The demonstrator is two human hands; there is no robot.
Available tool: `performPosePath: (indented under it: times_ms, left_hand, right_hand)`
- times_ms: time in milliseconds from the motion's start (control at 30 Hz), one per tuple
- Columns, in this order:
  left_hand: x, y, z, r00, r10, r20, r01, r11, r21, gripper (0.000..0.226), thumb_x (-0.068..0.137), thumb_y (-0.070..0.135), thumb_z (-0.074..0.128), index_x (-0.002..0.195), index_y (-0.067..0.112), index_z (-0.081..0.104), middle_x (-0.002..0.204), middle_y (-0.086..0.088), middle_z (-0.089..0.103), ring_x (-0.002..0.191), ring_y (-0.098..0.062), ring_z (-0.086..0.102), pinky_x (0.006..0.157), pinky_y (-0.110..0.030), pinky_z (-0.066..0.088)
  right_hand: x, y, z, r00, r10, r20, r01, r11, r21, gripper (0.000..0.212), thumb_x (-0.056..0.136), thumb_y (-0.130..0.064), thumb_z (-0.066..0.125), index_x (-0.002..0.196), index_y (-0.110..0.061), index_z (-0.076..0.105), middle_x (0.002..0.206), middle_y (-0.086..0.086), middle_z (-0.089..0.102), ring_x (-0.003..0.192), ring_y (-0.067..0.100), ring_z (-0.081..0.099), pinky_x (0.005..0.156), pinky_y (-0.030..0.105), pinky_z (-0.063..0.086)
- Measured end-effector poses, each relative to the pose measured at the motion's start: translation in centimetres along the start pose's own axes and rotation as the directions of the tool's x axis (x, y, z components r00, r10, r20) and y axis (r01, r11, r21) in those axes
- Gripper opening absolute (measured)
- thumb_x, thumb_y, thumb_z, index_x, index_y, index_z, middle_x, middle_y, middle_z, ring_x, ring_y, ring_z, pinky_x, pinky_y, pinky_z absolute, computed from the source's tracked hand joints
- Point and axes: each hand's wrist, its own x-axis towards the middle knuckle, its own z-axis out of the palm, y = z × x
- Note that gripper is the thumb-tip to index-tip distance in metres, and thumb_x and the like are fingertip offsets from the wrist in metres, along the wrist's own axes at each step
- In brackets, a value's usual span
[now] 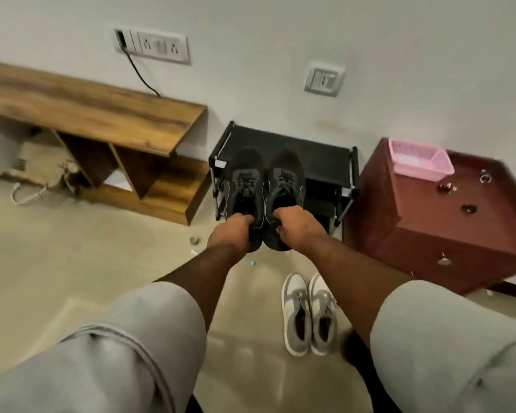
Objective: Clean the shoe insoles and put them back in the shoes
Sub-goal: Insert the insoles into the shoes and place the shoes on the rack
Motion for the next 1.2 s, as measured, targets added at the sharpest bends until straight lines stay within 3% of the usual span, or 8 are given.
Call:
performPosePath:
  times_ms: [133,300,700,867,967,1033,1100,1200]
  left_hand:
    - [4.8,-0.4,-3.2,0.996,0.030,-0.080,-0.027,0.999,0.033,0.041,0.090,0.014,0.061,0.130,0.023,0.054,0.124,-0.007,0.051,0.109,-0.035,0.059,0.094,-0.046,0.051]
    - [14.3,-2.8,-5.1,0.992,0.013,-0.128,-0.006,0.999,0.054,0.048,0.091,0.013,0.061,0.135,0.028,0.048,0.128,-0.005,0.044,0.109,-0.034,0.059,0.095,-0.046,0.052]
    - [35.7,-10.7,-1.1,0.988,-0.040,-0.149,0.040,0.999,-0.005,0.052,0.092,0.006,0.053,0.137,0.030,0.045,0.138,-0.003,0.036,0.109,-0.035,0.057,0.093,-0.048,0.053]
    - [38.3,-10.9,-0.4,0.970,-0.030,-0.243,0.015,0.998,-0.060,0.049,0.092,0.009,0.054,0.133,0.032,0.045,0.144,-0.003,0.031,0.111,-0.038,0.056,0.097,-0.046,0.051]
    - [38.9,-10.2,-0.5,0.980,-0.037,-0.196,0.024,0.998,-0.065,0.059,0.089,0.012,0.060,0.137,0.038,0.036,0.159,-0.003,0.009,0.128,-0.043,0.043,0.104,-0.054,0.044]
    - [37.2,-9.1,0.3,0.981,-0.063,-0.185,0.060,0.998,-0.023,0.079,0.089,0.010,0.063,0.148,0.041,0.021,0.162,-0.001,-0.008,0.144,-0.045,0.017,0.108,-0.065,0.033]
    - [33.5,-7.8,2.1,0.960,-0.081,-0.269,0.097,0.994,0.046,0.081,0.088,0.012,0.066,0.151,0.034,0.019,0.163,-0.006,-0.003,0.148,-0.041,0.003,0.108,-0.069,0.027]
    - [26.1,-6.7,7.9,0.971,-0.055,-0.231,0.089,0.986,0.138,0.067,0.088,0.003,0.062,0.144,0.025,0.032,0.157,-0.011,0.020,0.146,-0.038,0.016,0.107,-0.065,0.034]
  right_hand:
    - [4.5,-0.6,-3.4,0.995,-0.017,-0.097,0.021,0.999,0.044,0.013,0.089,-0.010,0.051,0.081,-0.020,0.050,0.097,0.010,0.063,0.090,0.030,0.060,0.080,0.035,0.050]
    - [14.1,-0.1,-4.0,0.988,-0.029,-0.152,0.038,0.998,0.054,0.007,0.090,-0.010,0.053,0.085,-0.014,0.055,0.097,0.010,0.063,0.091,0.029,0.060,0.078,0.034,0.048]
    - [35.6,4.7,1.7,0.992,-0.113,-0.052,0.106,0.987,-0.123,0.011,0.093,-0.012,0.050,0.099,-0.009,0.058,0.103,0.011,0.062,0.094,0.027,0.058,0.076,0.031,0.042]
    - [38.5,5.0,2.0,0.989,-0.126,-0.075,0.118,0.987,-0.109,0.003,0.093,-0.015,0.052,0.094,-0.013,0.054,0.105,0.010,0.062,0.096,0.026,0.057,0.077,0.031,0.042]
    - [37.9,5.4,2.2,0.980,-0.147,-0.136,0.141,0.988,-0.057,0.025,0.091,-0.023,0.057,0.115,-0.014,0.054,0.116,0.007,0.059,0.109,0.026,0.054,0.091,0.036,0.046]
    - [35.7,5.9,2.4,0.973,-0.157,-0.169,0.155,0.988,-0.023,0.047,0.090,-0.027,0.061,0.133,-0.016,0.045,0.133,0.006,0.051,0.123,0.025,0.046,0.102,0.038,0.041]
    - [32.4,6.6,2.8,0.974,-0.143,-0.173,0.143,0.990,-0.012,0.057,0.091,-0.029,0.059,0.141,-0.015,0.038,0.142,0.005,0.043,0.131,0.024,0.039,0.107,0.038,0.035]
    - [26.4,8.6,5.2,0.995,-0.074,-0.071,0.072,0.997,-0.023,0.049,0.093,-0.029,0.056,0.138,-0.013,0.044,0.141,0.007,0.045,0.128,0.025,0.042,0.107,0.037,0.036]
